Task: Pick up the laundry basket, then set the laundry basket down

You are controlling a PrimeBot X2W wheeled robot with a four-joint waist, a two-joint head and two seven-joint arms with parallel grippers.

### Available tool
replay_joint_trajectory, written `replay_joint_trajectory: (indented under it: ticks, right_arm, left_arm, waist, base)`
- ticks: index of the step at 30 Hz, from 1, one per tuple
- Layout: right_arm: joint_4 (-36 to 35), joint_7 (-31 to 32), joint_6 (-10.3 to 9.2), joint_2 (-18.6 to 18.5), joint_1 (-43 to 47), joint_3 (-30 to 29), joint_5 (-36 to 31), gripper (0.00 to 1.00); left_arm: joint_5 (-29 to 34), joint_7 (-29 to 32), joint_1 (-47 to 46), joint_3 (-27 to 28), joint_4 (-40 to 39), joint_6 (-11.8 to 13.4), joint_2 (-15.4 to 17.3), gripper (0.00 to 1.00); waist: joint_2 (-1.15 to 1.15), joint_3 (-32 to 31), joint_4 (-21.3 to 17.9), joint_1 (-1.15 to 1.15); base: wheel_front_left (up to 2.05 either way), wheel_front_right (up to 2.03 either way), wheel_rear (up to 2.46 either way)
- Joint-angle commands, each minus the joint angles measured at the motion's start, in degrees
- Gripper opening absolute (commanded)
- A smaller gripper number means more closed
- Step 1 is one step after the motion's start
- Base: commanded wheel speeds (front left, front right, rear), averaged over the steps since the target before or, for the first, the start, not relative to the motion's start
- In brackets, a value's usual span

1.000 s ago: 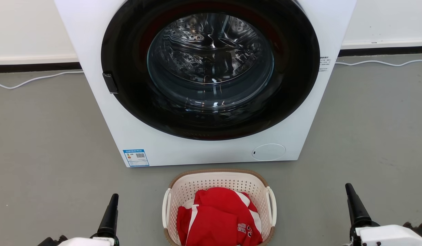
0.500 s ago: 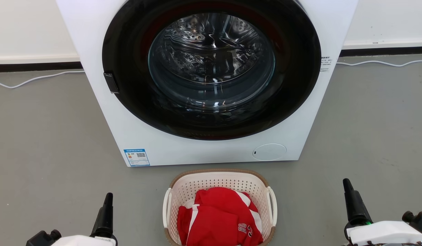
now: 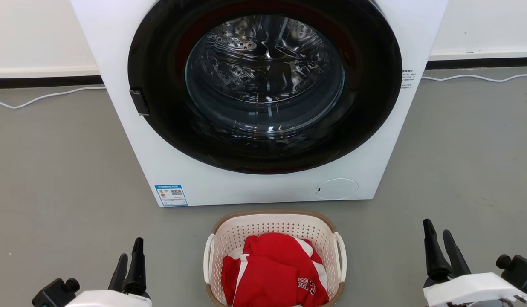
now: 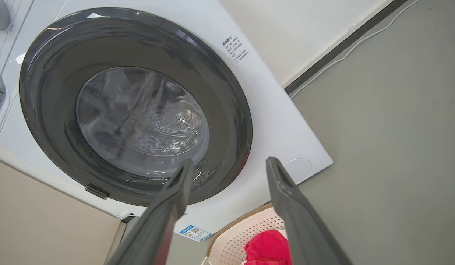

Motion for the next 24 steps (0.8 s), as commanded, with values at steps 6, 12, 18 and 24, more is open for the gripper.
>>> replay_joint_trajectory:
  ticks: [6,12,18,24]
  right_arm:
    - [-1.62,-1.73,0.24,-0.63,-3.07,1.03,-7.18,1.0]
    - [-1.21,-2.74,0.27,-0.79,-3.3,1.07,-12.64,1.0]
    - [-0.95,-3.75,0.29,-0.86,-3.34,1.19,-17.52,1.0]
    - [-0.97,-4.75,0.31,-0.85,-3.43,1.14,-22.29,1.0]
  left_arm:
    - [5.86,-1.53,-1.51,0.66,-1.82,0.44,0.49,1.0]
    - [10.02,-2.54,-1.36,0.79,-2.01,0.67,0.54,1.0]
    - [14.11,-3.55,-1.13,0.76,-2.07,0.93,0.6,1.0]
    - [18.29,-4.56,-0.95,0.55,-2.6,1.45,0.66,1.0]
  waist:
    - [0.0,0.1,0.1,0.0]
    - [0.0,0.21,0.29,0.0]
    - [0.0,0.36,0.5,0.0]
    - [0.0,0.5,0.72,0.0]
  base:
    - [0.0,0.0,0.0]
    - [0.0,0.0,0.0]
    - [0.0,0.0,0.0]
    - [0.0,0.0,0.0]
